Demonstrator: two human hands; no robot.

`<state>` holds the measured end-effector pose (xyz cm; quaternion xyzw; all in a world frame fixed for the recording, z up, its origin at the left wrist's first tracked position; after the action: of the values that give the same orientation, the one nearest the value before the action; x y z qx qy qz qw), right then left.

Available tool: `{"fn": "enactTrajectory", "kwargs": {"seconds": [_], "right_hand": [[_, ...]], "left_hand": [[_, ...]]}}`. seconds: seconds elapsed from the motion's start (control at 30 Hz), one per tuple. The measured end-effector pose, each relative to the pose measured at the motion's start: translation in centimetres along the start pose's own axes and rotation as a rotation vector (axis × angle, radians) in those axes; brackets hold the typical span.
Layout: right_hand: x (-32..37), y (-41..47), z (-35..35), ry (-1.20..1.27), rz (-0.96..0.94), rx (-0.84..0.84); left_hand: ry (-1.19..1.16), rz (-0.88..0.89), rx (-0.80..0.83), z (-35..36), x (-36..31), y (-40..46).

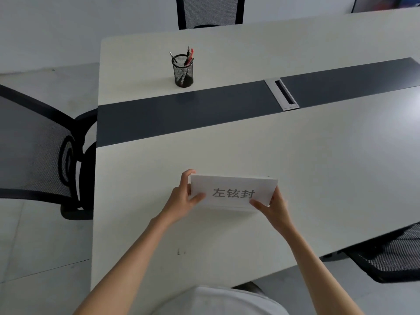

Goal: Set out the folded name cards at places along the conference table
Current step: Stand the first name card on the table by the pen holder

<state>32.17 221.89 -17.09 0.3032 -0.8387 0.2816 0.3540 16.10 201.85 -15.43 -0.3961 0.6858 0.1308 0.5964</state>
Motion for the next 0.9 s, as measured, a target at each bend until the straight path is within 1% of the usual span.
{"fn": "enactTrajectory", "kwargs": {"seconds": [0.13, 0.23, 0.3, 0.4, 0.53, 0.63, 0.77, 0.9], "right_hand": [[-0.3, 0.1, -0.5, -0.136, -0.049, 0.034], [0.0, 0.1, -1.8, -0.182, -0.082, 0.007], [0.8, 0.2, -2.9, -0.180, -0.139, -0.007], [2.0, 0.6, -3.7, -0.207, -0.245, 0.033], [3.2, 1.3, -4.7, -0.239, -0.306, 0.000], [4.5, 1.2, -5.4, -0.213, -0.326, 0.001], [8.1, 0.7, -5.7, -0.154, -0.403, -0.024], [12.1, 0.2, -4.3, -0.125, -0.444, -0.099]], "left_hand": [[0.066, 0.015, -0.019, -0.3, 0.0, 0.0], [0.096, 0.083, -0.061, -1.3, -0.3, -0.4], [0.038, 0.118, -0.080, -1.8, -0.8, -0.7], [-0.016, 0.154, -0.112, -2.1, -1.5, -0.6], [-0.042, 0.172, -0.129, -2.4, -2.0, -0.2], [-0.072, 0.208, -0.156, -3.1, -3.1, -0.4], [-0.192, 0.284, -0.195, -5.6, -5.2, -0.7], [-0.275, 0.348, -0.233, -9.2, -6.8, -0.6]]}}
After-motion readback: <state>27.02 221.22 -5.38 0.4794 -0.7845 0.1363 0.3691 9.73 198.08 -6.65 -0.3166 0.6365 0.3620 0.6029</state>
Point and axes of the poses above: each hand's wrist, its own y-axis towards the middle knuckle, its own z-axis out of the palm, x = y × z, the point moved 6 cm from there along y, towards the middle knuckle, and after that the axes turned 12 degrees about -y, right-handed, at the moved point
